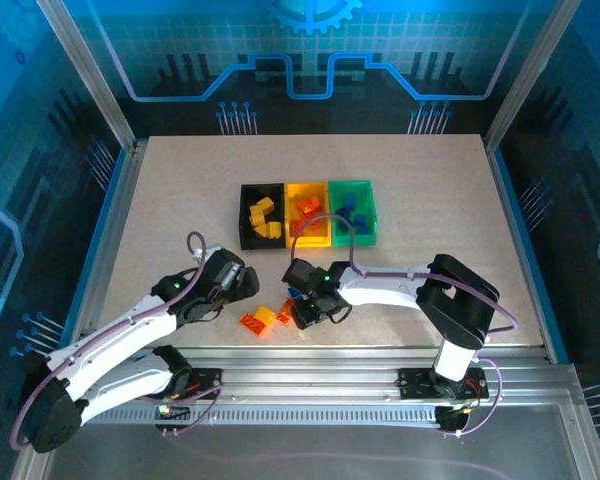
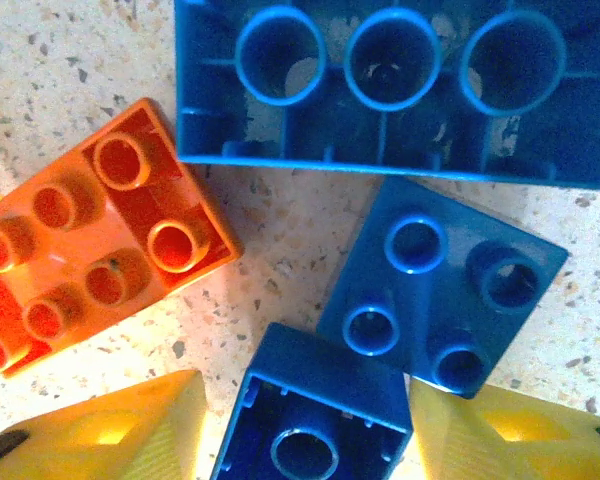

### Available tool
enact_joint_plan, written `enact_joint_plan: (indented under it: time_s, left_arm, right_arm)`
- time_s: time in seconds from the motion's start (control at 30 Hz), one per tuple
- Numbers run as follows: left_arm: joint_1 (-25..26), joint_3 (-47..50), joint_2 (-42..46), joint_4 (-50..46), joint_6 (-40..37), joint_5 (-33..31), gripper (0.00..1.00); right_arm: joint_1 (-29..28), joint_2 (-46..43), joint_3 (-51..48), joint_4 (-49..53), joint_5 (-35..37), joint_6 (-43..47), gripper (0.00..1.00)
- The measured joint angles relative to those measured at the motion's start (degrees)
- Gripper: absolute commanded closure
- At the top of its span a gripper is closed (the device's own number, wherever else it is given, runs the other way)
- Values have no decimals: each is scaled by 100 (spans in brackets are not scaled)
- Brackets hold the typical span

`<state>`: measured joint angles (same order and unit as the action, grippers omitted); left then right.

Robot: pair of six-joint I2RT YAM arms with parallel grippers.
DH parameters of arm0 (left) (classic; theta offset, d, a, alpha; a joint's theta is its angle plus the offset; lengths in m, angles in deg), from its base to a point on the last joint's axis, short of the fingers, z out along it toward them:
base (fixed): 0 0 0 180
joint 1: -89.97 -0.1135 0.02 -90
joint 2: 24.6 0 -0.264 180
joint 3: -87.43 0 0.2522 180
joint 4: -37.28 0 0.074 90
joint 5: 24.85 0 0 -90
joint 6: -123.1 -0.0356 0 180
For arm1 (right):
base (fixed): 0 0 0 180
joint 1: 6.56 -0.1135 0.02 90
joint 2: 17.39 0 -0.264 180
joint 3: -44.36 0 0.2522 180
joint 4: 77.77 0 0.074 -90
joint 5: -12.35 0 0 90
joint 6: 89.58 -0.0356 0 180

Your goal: Sort the legos into containers by color

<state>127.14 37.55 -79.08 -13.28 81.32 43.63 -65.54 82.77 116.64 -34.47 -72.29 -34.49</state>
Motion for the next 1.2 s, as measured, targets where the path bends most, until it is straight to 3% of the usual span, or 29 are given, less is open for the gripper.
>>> enact_joint_plan:
  time_s: [0.23, 0.43, 0.6, 0.73, 0.93, 1.1, 1.2]
  left_arm:
    - [-17, 70, -2, 26, 59, 37, 1]
    - [-26, 72, -2, 85, 98, 79, 1]
    - [-39, 72, -2, 118, 98, 87, 1]
    - [-66, 70, -2, 133, 98, 98, 1]
    - [-81, 70, -2, 133, 98, 146, 1]
    - [-120, 70, 0, 131, 98, 238, 1]
    - [-136, 70, 0, 131, 101, 293, 1]
  right_arm:
    - [17, -15, -7, 35, 160, -24, 64]
    - [184, -645, -562, -9, 225, -46, 67]
    - [859, -1537, -654, 214, 337, 85, 66]
    - [1652, -1700, 22, 350, 476, 319, 65]
    - [2750, -605, 1703, 275, 627, 459, 66]
    - [3239, 699, 2671, 369, 774, 428, 62]
    - [3407, 1200, 3016, 551, 796, 356, 48]
